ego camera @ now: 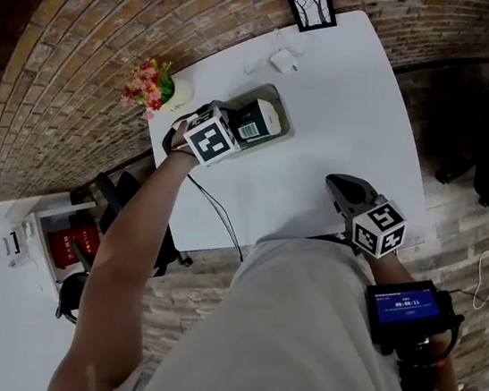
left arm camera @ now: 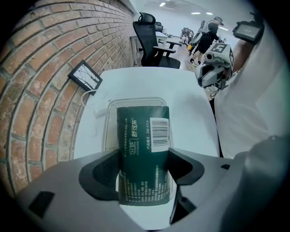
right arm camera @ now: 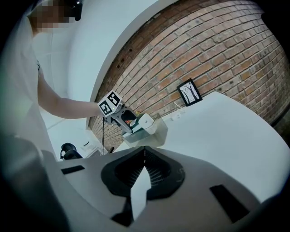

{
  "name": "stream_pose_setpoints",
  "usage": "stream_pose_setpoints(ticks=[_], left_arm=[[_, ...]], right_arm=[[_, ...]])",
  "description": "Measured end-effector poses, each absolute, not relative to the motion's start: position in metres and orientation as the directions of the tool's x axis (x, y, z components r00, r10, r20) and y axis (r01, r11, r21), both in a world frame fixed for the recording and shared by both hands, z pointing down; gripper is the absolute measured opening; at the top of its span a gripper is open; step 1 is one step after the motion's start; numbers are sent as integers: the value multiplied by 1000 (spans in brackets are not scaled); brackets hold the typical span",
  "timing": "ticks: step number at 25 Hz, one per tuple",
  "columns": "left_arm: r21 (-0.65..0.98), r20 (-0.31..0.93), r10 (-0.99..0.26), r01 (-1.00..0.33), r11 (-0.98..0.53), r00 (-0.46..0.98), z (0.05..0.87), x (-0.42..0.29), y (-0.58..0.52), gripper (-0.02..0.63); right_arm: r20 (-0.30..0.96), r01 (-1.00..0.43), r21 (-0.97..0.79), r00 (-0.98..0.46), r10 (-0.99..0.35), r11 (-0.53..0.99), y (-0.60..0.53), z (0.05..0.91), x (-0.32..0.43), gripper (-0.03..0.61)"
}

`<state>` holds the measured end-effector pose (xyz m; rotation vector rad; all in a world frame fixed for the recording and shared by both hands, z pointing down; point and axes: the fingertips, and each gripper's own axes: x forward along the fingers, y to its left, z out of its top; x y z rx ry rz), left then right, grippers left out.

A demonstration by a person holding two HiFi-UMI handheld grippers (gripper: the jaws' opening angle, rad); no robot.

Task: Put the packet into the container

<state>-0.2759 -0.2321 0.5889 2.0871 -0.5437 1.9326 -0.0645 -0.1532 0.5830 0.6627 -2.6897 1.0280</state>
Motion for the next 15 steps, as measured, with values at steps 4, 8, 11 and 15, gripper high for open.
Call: stream_pose_setpoints(ticks=[4, 8, 11, 15], left_arm=[[-28, 996, -62, -422, -906, 66, 601, -269, -232, 334], [-33, 998, -52, -394, -919, 38, 606, -274, -234, 334], [-40, 998, -53, -413, -910, 19, 612, -278, -236, 334], [15, 998, -15, -459, -888, 63, 622, -272, -239, 336]], right_arm=[[344, -487, -589, -873, -346, 645, -153, 584, -60, 9], [346, -492, -588, -871, -350, 643, -157, 584, -67, 9], [350, -494, -588, -869, -349, 641, -155, 586, -68, 9], [359, -501, -588, -865, -351, 635, -153, 588, -66, 9]])
